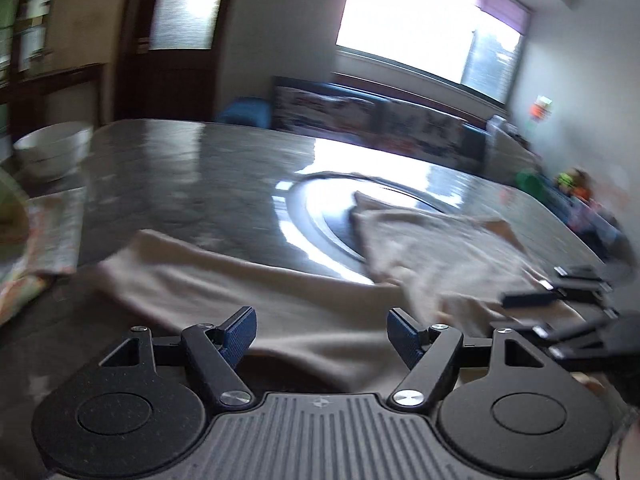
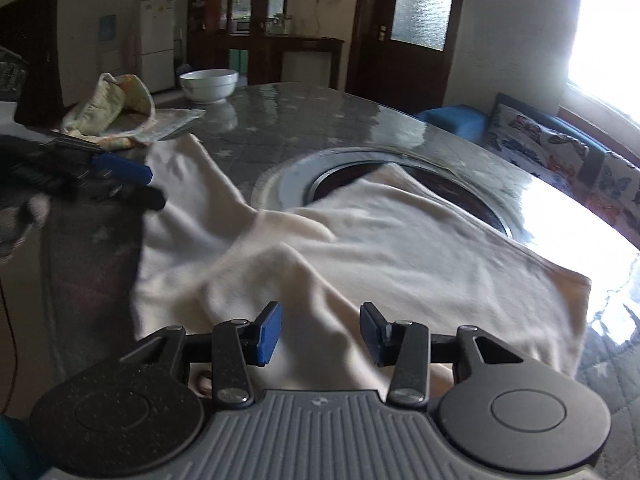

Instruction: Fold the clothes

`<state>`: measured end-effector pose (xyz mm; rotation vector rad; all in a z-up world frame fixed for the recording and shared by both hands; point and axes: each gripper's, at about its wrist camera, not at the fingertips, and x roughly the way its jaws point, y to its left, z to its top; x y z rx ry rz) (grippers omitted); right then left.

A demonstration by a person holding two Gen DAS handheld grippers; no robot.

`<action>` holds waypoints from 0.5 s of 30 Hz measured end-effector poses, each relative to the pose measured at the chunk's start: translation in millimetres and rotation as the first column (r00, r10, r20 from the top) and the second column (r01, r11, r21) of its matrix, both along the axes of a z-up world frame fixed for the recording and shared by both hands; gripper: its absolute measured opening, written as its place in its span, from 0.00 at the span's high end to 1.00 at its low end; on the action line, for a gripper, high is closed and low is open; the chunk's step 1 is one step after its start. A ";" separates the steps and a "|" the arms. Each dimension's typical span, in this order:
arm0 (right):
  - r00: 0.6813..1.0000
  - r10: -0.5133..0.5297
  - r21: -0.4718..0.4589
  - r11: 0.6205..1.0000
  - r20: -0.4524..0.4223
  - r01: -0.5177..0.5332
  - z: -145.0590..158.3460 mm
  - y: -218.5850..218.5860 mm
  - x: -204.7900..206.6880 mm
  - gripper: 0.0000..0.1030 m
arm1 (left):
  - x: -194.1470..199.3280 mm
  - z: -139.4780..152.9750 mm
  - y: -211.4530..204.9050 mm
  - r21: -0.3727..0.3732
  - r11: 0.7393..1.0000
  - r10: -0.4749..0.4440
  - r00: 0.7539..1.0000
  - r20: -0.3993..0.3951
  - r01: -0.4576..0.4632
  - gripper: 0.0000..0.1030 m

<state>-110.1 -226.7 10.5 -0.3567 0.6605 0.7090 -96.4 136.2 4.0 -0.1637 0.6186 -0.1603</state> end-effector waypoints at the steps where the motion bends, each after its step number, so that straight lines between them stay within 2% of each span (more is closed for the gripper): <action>1: 1.000 0.009 0.002 1.000 -0.005 -0.009 -0.2 2.6 -0.7 0.58 | 1.5 -0.5 7.5 -0.001 0.999 0.051 0.999 -0.002 -0.051 0.27; 5: 1.000 0.025 0.014 1.000 -0.017 -0.024 0.2 9.6 -3.9 0.57 | 9.2 -4.2 34.8 0.000 0.976 0.220 0.976 -0.008 -0.220 0.27; 8: 1.000 0.023 0.039 0.999 -0.020 -0.022 5.3 8.6 -6.7 0.57 | 18.5 -8.9 51.7 0.013 0.952 0.306 0.952 -0.028 -0.306 0.27; 12: 1.000 0.013 0.053 0.999 -0.010 -0.012 11.6 3.6 -11.4 0.57 | 31.5 -14.4 69.4 0.028 0.921 0.389 0.920 -0.054 -0.388 0.28; 15: 1.000 0.005 0.064 0.998 -0.002 -0.005 16.3 -0.1 -14.9 0.57 | 40.4 -17.5 74.1 0.024 0.912 0.411 0.909 -0.066 -0.411 0.29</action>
